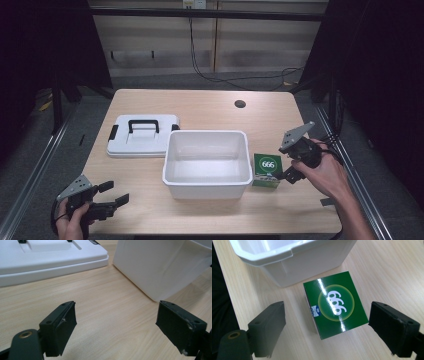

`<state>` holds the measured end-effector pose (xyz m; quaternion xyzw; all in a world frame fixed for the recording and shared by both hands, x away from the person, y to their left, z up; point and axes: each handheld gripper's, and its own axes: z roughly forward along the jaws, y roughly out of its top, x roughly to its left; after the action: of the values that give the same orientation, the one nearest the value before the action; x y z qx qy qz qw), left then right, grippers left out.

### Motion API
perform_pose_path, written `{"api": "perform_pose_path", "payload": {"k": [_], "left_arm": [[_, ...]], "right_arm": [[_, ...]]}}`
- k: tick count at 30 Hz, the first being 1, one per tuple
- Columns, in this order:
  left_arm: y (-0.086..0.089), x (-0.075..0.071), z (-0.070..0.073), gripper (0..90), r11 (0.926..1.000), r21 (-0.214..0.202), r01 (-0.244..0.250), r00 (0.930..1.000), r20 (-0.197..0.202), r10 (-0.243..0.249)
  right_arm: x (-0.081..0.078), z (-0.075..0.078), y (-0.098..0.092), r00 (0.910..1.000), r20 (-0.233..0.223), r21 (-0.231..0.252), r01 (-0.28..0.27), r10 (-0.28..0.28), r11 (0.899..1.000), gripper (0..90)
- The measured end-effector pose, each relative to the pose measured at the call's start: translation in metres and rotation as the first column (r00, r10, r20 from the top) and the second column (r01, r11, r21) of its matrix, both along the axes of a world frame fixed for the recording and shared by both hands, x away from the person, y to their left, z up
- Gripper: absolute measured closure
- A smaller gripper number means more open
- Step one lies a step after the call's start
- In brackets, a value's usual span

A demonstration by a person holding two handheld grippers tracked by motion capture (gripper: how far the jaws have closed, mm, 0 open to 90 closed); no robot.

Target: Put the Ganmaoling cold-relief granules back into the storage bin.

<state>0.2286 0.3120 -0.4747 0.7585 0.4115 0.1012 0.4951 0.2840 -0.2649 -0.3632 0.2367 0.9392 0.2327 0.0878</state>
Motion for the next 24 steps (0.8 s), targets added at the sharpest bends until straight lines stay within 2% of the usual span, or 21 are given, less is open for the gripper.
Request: {"api": "perform_pose_path", "payload": {"k": [3, 4, 6, 7, 11, 13, 14, 15, 16, 21, 22, 24], "left_arm": [[0.000, 0.000, 0.000, 15.8, 1.0000, 0.000, 0.000, 1.0000, 0.000, 0.000], [0.000, 0.000, 0.000, 15.9, 1.0000, 0.001, -0.002, 1.0000, 0.002, 0.002], [0.000, 0.000, 0.000, 15.8, 1.0000, -0.002, -0.006, 1.0000, 0.002, 0.006], [0.000, 0.000, 0.000, 15.8, 1.0000, -0.002, -0.006, 1.0000, 0.000, 0.006], [-0.001, 0.000, 0.000, 15.8, 1.0000, 0.000, 0.003, 1.0000, -0.002, -0.003], [0.000, 0.000, 0.000, 15.8, 1.0000, 0.002, 0.005, 1.0000, -0.002, -0.005], [0.000, 0.000, 0.000, 15.8, 1.0000, 0.002, 0.005, 1.0000, 0.000, -0.005], [0.000, 0.000, 0.000, 15.8, 1.0000, 0.002, 0.005, 1.0000, 0.000, -0.005], [0.000, 0.000, 0.000, 15.8, 1.0000, -0.001, 0.002, 1.0000, -0.001, -0.002], [0.000, 0.000, 0.000, 15.8, 1.0000, 0.000, 0.003, 1.0000, -0.002, -0.003], [0.000, 0.000, 0.000, 15.8, 1.0000, -0.001, 0.003, 1.0000, 0.000, -0.003], [0.000, 0.000, 0.000, 15.8, 1.0000, 0.000, 0.004, 1.0000, 0.001, -0.004]], "right_arm": [[0.004, -0.003, 0.003, 0.9997, -0.021, -0.025, -0.015, 0.014, 1.000, 13.2], [0.008, -0.006, 0.005, 0.9978, -0.056, -0.067, -0.037, 0.034, 0.997, 13.0], [0.010, -0.009, 0.007, 0.9965, -0.066, -0.097, -0.057, 0.051, 0.994, 10.2], [0.012, -0.010, 0.008, 0.9934, -0.089, -0.103, -0.082, 0.073, 0.991, 10.2], [0.016, -0.010, 0.011, 0.9891, -0.094, -0.114, -0.124, 0.114, 0.986, 9.9], [0.016, -0.010, 0.012, 0.9882, -0.101, -0.121, -0.127, 0.115, 0.985, 9.9], [0.019, -0.010, 0.015, 0.9856, -0.105, -0.140, -0.146, 0.132, 0.979, 9.9], [0.019, -0.010, 0.015, 0.9856, -0.105, -0.140, -0.146, 0.132, 0.979, 9.9], [0.022, -0.010, 0.018, 0.9830, -0.111, -0.163, -0.163, 0.146, 0.973, 9.5], [0.027, -0.008, 0.023, 0.9771, -0.132, -0.179, -0.189, 0.167, 0.965, 9.5], [0.031, -0.008, 0.025, 0.9747, -0.142, -0.198, -0.199, 0.173, 0.960, 9.5], [0.033, -0.009, 0.025, 0.9736, -0.151, -0.213, -0.201, 0.172, 0.956, 9.5]]}}
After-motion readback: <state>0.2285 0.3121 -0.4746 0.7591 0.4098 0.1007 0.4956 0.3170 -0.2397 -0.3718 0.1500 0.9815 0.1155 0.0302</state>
